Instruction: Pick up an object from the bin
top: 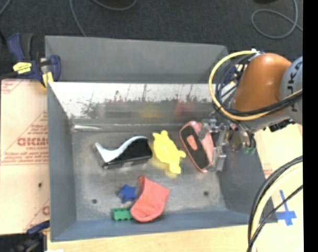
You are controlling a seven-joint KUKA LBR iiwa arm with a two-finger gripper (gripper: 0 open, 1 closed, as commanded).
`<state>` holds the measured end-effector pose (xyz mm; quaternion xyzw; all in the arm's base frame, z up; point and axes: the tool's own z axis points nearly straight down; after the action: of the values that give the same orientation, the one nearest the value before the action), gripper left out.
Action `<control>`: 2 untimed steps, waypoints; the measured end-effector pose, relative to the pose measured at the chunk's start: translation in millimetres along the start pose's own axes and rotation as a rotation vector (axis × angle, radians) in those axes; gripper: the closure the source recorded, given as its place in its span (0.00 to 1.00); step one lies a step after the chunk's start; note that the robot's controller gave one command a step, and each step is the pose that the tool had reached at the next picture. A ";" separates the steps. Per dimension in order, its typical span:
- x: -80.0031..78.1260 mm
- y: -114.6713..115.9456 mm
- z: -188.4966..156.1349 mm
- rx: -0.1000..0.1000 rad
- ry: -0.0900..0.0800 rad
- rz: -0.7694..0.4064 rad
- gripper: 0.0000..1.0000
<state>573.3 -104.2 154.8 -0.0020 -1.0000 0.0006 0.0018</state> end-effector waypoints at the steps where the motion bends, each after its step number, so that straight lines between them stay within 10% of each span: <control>1: -1.7 0.2 -4.7 0.001 -0.007 -0.003 0.00; 2: -43.2 1.3 39.2 -0.002 -0.019 0.126 0.00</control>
Offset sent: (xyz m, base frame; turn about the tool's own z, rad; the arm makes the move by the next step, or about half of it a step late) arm 0.0696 0.0029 -0.0848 0.2287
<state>616.3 -103.1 115.5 -0.0650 -0.9979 -0.0004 -0.0078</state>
